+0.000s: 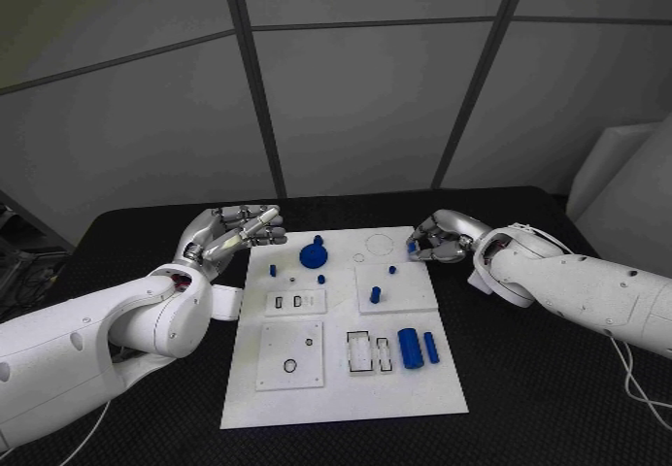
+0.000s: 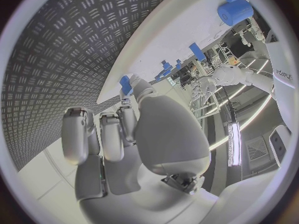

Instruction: Assemble the parts on the task board

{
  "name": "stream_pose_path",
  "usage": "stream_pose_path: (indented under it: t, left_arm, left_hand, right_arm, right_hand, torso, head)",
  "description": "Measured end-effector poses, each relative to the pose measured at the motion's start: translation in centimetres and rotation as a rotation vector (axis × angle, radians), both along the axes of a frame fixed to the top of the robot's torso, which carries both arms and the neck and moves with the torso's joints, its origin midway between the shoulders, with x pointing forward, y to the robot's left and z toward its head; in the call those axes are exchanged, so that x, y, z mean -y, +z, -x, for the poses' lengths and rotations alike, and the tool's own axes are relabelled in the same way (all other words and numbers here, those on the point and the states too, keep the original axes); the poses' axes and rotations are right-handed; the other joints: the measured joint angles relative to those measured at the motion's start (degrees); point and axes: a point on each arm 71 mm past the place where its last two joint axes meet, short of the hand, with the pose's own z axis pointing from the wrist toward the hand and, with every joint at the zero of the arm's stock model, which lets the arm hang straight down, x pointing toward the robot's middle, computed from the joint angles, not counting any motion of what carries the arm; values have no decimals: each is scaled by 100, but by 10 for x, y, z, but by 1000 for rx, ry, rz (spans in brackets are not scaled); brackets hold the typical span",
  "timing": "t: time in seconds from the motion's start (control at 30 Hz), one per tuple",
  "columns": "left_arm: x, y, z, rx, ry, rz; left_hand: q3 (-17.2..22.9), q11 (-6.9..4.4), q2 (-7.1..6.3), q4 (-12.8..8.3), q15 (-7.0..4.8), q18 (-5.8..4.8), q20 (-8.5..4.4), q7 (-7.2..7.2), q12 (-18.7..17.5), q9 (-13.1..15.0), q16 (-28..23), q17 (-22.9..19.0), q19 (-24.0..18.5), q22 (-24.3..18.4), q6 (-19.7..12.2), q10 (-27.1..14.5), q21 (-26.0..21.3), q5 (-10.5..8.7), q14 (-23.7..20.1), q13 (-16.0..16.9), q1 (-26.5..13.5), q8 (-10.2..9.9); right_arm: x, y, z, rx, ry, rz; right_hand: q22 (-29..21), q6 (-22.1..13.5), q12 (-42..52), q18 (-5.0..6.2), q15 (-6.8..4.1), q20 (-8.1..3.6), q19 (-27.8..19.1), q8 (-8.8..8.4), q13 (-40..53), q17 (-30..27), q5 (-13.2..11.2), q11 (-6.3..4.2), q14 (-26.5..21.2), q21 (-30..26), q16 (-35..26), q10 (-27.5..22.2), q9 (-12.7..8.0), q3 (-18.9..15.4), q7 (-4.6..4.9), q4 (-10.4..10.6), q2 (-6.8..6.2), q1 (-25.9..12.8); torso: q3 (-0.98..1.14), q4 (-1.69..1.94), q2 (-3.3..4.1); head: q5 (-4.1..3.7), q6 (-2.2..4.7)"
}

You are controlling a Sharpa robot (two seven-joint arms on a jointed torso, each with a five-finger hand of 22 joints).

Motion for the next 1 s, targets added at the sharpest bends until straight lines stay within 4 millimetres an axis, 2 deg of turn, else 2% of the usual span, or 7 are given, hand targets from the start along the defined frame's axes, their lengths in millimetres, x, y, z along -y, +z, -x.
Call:
stream_pose_path:
  t: [0.2,0.33,0.53,0.8,1.0]
  left_arm:
    - [-1,0,0,-1,1,-1]
    - [-2,0,0,-2,3,-2]
    - [-5,-1,-1,-3,10,-6]
    - [-8,-1,-2,-4,17,-10]
    - [-8,-1,-3,-5,19,-11]
  left_hand:
    - [0,0,0,0,0,0,0,0,0,0,0,5,0,0,0,0,0,0,0,0,0,0]
    - [0,0,0,0,0,0,0,0,0,0,0,5,0,0,0,0,0,0,0,0,0,0]
    - [0,0,0,0,0,0,0,0,0,0,0,5,0,1,0,0,0,0,0,0,0,1]
    - [0,0,0,0,0,0,0,0,0,0,0,5,0,-1,0,0,0,0,0,0,0,1]
    - [0,0,0,0,0,-1,0,0,0,0,0,4,0,-4,0,0,0,0,0,0,0,1]
  right_arm:
    - [-5,5,7,15,13,-10]
    - [-15,16,13,38,30,-33]
    - [-52,35,25,74,100,-73]
    - [-125,44,41,90,223,-117]
    - [-166,42,52,89,291,-110]
  right_hand:
    - [0,0,6,0,0,0,0,5,-3,0,-51,0,0,19,0,0,0,13,0,0,45,-16]
    - [0,-1,9,0,1,0,0,5,-4,0,-121,0,0,19,0,0,0,13,1,0,53,-23]
    - [0,-10,-18,0,1,0,0,5,-4,-1,-154,0,0,19,23,0,-1,38,7,24,67,-38]
    - [0,-18,-18,1,1,0,0,-6,-5,-1,-185,-21,0,19,23,-22,-7,68,4,-5,80,-53]
    - [0,-30,-75,0,1,0,0,-19,0,-1,-186,-42,0,19,23,-44,-7,101,11,-10,80,-53]
  torso:
    - [-1,-7,-3]
    - [-8,-12,-8]
    - [-17,-19,-16]
    - [-18,-10,-27]
    - [-21,-4,-27]
  head:
    - [7,0]
    - [7,0]
    - [27,4]
    - [167,-49]
    - [238,-69]
